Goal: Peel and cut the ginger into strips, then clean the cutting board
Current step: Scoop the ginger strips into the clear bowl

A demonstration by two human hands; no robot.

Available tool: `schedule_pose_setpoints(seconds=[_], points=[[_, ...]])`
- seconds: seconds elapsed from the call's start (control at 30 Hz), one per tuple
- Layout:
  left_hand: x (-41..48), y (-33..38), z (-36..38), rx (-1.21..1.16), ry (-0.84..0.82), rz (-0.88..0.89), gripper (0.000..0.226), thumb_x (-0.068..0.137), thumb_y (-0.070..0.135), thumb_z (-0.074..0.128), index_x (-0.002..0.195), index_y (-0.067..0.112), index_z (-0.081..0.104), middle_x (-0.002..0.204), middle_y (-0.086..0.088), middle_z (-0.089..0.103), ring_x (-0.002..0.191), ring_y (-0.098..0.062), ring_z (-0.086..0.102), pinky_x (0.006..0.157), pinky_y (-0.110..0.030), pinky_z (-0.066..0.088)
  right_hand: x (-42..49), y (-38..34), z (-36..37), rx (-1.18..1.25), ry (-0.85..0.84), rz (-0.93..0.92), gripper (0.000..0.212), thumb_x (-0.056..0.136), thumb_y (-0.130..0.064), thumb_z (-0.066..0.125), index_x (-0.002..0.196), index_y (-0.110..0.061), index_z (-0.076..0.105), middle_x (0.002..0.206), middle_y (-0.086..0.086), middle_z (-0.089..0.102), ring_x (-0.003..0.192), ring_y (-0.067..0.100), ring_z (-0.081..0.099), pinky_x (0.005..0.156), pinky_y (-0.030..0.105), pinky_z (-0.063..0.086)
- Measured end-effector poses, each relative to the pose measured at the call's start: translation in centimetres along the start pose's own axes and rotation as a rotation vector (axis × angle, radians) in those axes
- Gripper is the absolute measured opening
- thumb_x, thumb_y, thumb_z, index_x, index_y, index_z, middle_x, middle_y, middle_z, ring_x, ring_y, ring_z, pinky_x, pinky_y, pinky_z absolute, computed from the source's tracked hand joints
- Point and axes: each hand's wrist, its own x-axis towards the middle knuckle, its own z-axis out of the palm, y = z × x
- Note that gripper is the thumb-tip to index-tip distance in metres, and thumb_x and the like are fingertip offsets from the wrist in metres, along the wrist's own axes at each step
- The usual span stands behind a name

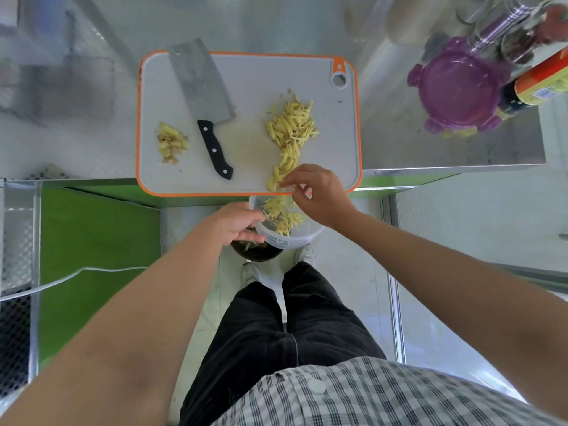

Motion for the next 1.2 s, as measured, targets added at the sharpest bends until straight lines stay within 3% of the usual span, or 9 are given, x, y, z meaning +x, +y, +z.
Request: schedule_pose_setpoints(seconds=[0.13,0.23,0.37,0.43,0.5,0.73,0.9,1.07,1.2], points=[[0.3,0.4,-0.3,-0.033,0.004,0.0,0.032,0.089,0.003,0.062,0.12,0.002,0.053,0.113,-0.014,0.048,0.084,-0.03,0.068,0.081,-0.041,0.059,3.4,0.8,-1.3,-0.011,0.077,0.043,0.025,0.076,-0.011,0.049,0.08,-0.015,0.074,0.08,-0.005,0.062,0.065,0.009,0.054,0.064,0.036,0.052],[0.5,0.8,-0.4,-0.043,0.013,0.03,0.037,0.089,-0.001,0.061,0.124,0.003,0.051,0.106,-0.012,0.043,0.094,-0.03,0.065,0.077,-0.044,0.059,6.0,1.7,-2.0,-0.039,0.165,0.07,0.024,0.074,-0.007,0.051,0.085,-0.011,0.072,0.086,-0.001,0.057,0.075,0.012,0.053,0.066,0.036,0.05],[0.7,1.2,-0.7,-0.052,-0.01,0.014,0.041,0.089,0.0,0.061,0.127,0.006,0.048,0.103,-0.011,0.043,0.088,-0.031,0.067,0.078,-0.044,0.059,8.6,2.5,-2.3,-0.123,0.187,0.125,0.042,0.073,-0.008,0.051,0.112,-0.008,0.064,0.117,0.013,0.055,0.109,0.031,0.051,0.093,0.039,0.044],[0.7,1.3,-0.8,-0.064,-0.023,0.004,0.042,0.088,-0.001,0.062,0.127,0.005,0.049,0.111,-0.015,0.045,0.092,-0.033,0.067,0.077,-0.044,0.059,9.5,2.7,-2.3,-0.152,0.092,0.193,0.055,0.078,-0.011,0.053,0.133,-0.011,0.052,0.14,0.012,0.043,0.127,0.031,0.04,0.105,0.039,0.033],[0.8,1.3,-0.9,-0.067,-0.032,-0.004,0.041,0.088,0.0,0.062,0.127,0.004,0.05,0.121,-0.018,0.045,0.092,-0.034,0.067,0.078,-0.044,0.059,9.8,2.9,-1.9,-0.188,-0.007,0.252,0.059,0.086,-0.014,0.053,0.144,-0.014,0.04,0.15,0.006,0.034,0.136,0.026,0.03,0.11,0.04,0.025],[1.0,1.1,-0.9,-0.093,-0.037,0.002,0.041,0.088,0.0,0.063,0.127,0.003,0.051,0.117,-0.017,0.044,0.092,-0.032,0.066,0.079,-0.044,0.059,7.9,3.2,-1.3,-0.165,0.065,0.129,0.042,0.084,-0.01,0.055,0.125,-0.004,0.059,0.124,0.01,0.059,0.117,0.029,0.049,0.099,0.031,0.039],[0.6,1.3,-0.5,-0.129,-0.025,0.01,0.024,0.088,-0.001,0.061,0.11,0.007,0.055,0.113,-0.016,0.043,0.109,-0.034,0.059,0.064,-0.036,0.061,5.1,3.0,-0.5,-0.17,0.076,0.033,0.038,0.079,-0.005,0.062,0.117,-0.002,0.065,0.112,0.011,0.064,0.105,0.03,0.056,0.089,0.027,0.042],[0.4,1.1,-0.2,-0.109,-0.002,-0.002,0.032,0.09,0.002,0.06,0.12,0.006,0.052,0.109,-0.017,0.041,0.097,-0.036,0.064,0.055,-0.031,0.059,1.8,2.2,-0.2,-0.165,0.004,-0.028,0.038,0.074,-0.006,0.065,0.112,-0.001,0.066,0.106,0.013,0.064,0.098,0.03,0.057,0.085,0.027,0.043],[0.7,0.7,0.0,-0.104,0.01,0.013,0.034,0.09,0.003,0.061,0.123,0.001,0.052,0.109,-0.016,0.044,0.064,-0.026,0.07,0.07,-0.039,0.061,-1.1,1.6,0.2,-0.132,-0.079,-0.089,0.036,0.071,-0.003,0.067,0.107,-0.001,0.067,0.102,0.013,0.063,0.093,0.031,0.059,0.083,0.035,0.048]])
